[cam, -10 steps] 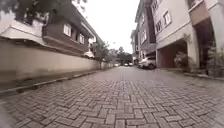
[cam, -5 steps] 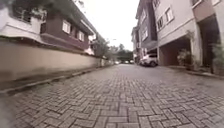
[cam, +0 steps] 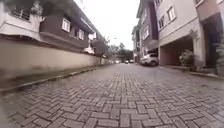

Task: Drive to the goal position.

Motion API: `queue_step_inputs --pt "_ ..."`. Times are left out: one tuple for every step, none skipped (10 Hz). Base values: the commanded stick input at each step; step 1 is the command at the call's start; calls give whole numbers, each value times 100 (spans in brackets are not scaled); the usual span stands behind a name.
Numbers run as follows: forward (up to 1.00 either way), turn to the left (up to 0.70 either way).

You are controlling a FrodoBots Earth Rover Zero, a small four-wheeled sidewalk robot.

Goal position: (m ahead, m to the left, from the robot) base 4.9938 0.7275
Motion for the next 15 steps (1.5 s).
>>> queue_step_inputs --pt "50 0" --pt "50 0" --pt "50 0" --pt "50 0" --pt "50 0" --pt "50 0" --pt "50 0" --pt "50 0" --pt "50 0" --pt "50 0" --pt "50 0" --pt "41 0" --pt "38 0" --pt "37 0" --pt "37 0"
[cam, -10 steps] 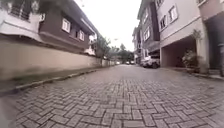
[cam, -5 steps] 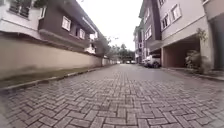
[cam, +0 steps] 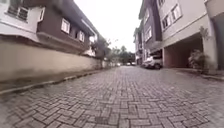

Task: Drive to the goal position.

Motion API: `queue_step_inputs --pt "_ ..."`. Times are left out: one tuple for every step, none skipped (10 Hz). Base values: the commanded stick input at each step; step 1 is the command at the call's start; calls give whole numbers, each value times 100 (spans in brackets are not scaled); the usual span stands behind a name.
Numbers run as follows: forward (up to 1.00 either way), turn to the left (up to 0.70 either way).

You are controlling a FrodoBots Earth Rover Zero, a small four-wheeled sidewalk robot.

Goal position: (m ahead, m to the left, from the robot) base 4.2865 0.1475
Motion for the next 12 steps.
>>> queue_step_inputs --pt "33 0" --pt "30 0" --pt "28 0" --pt "25 0" --pt "23 0" --pt "25 0" --pt "32 0" --pt "27 0" --pt "26 0" --pt "26 0" --pt "26 0" --pt "34 0"
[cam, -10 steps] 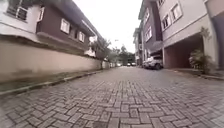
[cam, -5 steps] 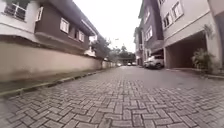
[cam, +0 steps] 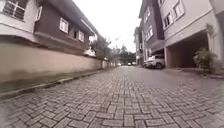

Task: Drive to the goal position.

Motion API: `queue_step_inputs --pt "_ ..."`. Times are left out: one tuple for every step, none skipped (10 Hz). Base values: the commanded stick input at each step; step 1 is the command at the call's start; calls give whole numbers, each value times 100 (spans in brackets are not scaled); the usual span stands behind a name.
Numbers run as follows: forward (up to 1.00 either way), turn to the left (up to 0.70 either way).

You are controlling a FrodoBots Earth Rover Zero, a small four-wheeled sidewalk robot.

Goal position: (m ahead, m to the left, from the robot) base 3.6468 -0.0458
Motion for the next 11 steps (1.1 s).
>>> queue_step_inputs --pt "49 0" --pt "50 0" --pt "50 0" --pt "50 0" --pt "50 -13" --pt "50 -32" --pt "50 -44" --pt "50 -50" --pt "50 -50" --pt "50 -50" --pt "50 -40"
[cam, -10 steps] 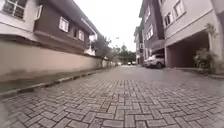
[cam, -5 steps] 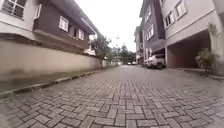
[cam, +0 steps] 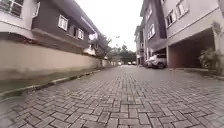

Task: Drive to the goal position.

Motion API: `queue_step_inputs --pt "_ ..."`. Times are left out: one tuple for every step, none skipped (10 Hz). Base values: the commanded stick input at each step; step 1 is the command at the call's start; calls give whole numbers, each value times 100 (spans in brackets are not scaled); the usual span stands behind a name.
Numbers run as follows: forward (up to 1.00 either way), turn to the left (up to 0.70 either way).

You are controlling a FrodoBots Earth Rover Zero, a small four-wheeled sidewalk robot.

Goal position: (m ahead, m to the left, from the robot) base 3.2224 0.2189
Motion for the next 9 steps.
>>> queue_step_inputs --pt "50 -8" --pt "50 0" --pt "50 0" --pt "50 0" --pt "50 0" --pt "50 0" --pt "50 0" --pt "50 0" --pt "50 0"
